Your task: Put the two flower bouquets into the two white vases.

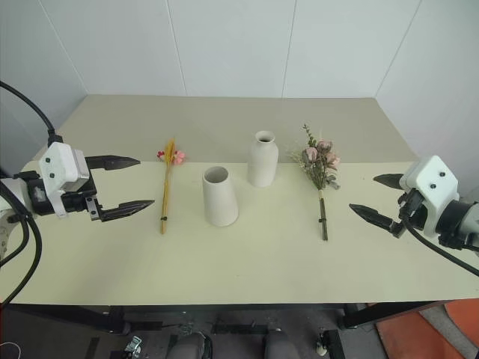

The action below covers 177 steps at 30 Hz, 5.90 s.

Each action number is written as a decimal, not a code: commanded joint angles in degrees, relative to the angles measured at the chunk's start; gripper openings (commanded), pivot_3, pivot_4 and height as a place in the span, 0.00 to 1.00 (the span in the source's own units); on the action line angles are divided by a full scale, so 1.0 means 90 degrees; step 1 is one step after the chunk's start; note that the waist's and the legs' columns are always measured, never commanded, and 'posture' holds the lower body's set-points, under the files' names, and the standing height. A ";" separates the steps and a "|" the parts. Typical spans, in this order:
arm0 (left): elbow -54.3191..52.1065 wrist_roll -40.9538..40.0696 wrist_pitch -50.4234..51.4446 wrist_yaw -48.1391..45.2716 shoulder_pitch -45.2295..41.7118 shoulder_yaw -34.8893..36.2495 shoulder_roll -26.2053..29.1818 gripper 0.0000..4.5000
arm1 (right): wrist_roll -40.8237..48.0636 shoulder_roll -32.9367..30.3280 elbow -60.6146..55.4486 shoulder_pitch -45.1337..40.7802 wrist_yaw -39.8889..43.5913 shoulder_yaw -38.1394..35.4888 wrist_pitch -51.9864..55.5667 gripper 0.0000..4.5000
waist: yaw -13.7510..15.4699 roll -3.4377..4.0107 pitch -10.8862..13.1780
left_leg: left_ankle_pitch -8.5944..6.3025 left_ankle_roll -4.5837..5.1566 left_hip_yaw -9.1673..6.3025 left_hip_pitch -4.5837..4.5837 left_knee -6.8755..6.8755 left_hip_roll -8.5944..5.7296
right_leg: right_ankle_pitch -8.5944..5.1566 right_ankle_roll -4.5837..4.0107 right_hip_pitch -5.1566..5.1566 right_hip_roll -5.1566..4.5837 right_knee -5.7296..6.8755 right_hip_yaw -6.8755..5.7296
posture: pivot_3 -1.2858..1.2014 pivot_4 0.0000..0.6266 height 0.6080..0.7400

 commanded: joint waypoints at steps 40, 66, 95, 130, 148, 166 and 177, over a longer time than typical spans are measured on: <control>-0.0260 -0.0087 -0.0155 0.0172 -0.0464 -0.0240 -0.0359 1.00 | -0.1660 0.2590 0.5730 -0.5654 -0.2059 0.3269 0.2674 0.46 | -0.0204 0.0002 0.0001 | 0.0002 0.0002 -0.0003 -0.0021 -0.0011 -0.0003 | 0.0003 -0.0002 -0.0024 -0.0002 -0.0005 0.0000 | 0.52 0.24 1.00; -0.0137 0.0081 -0.0271 0.0413 -0.0669 -0.0405 -0.0472 1.00 | -0.1172 0.4551 0.6882 -0.7168 -0.4689 0.1295 -0.3203 0.03 | -0.0357 0.0006 0.0003 | 0.0002 0.0001 -0.0005 -0.0020 -0.0020 -0.0001 | 0.0004 -0.0003 -0.0030 -0.0004 0.0005 0.0002 | 0.52 0.24 1.00; -0.0681 0.0023 0.0040 0.0683 0.0067 0.0188 -0.0272 1.00 | -0.0212 0.6180 0.9316 -0.8067 -0.3142 0.0331 -0.5858 0.03 | -0.0357 0.0019 0.0011 | 0.0006 -0.0006 -0.0011 -0.0010 -0.0063 0.0002 | 0.0007 -0.0007 -0.0028 -0.0004 0.0012 -0.0008 | 0.52 0.24 1.00; -0.0706 -0.0006 0.0026 0.0755 -0.0022 0.0136 -0.0326 1.00 | -0.0209 0.5855 0.9555 -0.8439 -0.3006 0.0038 -0.5874 0.03 | -0.0356 0.0021 0.0013 | 0.0006 -0.0006 -0.0010 -0.0010 -0.0068 0.0002 | 0.0008 -0.0008 -0.0028 -0.0004 0.0008 -0.0007 | 0.52 0.24 1.00; -0.0768 -0.0038 0.0011 0.0818 0.0027 0.0150 -0.0367 1.00 | -0.0958 0.5964 0.9713 -0.8046 -0.3205 0.0434 -0.6317 0.03 | -0.0361 0.0021 0.0013 | 0.0006 -0.0006 -0.0010 -0.0008 -0.0069 0.0003 | 0.0008 -0.0008 -0.0028 -0.0003 0.0008 -0.0008 | 0.52 0.24 1.00; -0.0794 -0.0025 -0.0027 0.0862 0.0083 0.0175 -0.0368 1.00 | -0.0985 0.5797 0.9836 -0.8240 -0.3287 0.0269 -0.6004 0.03 | -0.0359 0.0021 0.0013 | 0.0006 -0.0006 -0.0010 -0.0010 -0.0071 0.0002 | 0.0008 -0.0008 -0.0028 -0.0004 0.0007 -0.0007 | 0.52 0.24 1.00; -0.0760 0.0021 -0.0071 0.0928 0.0020 0.0119 -0.0395 1.00 | -0.0940 0.6135 0.9739 -0.8043 -0.3095 0.0283 -0.6230 0.03 | -0.0369 0.0021 0.0013 | 0.0006 -0.0006 -0.0010 -0.0009 -0.0071 0.0003 | 0.0008 -0.0008 -0.0028 -0.0003 0.0007 -0.0007 | 0.52 0.24 1.00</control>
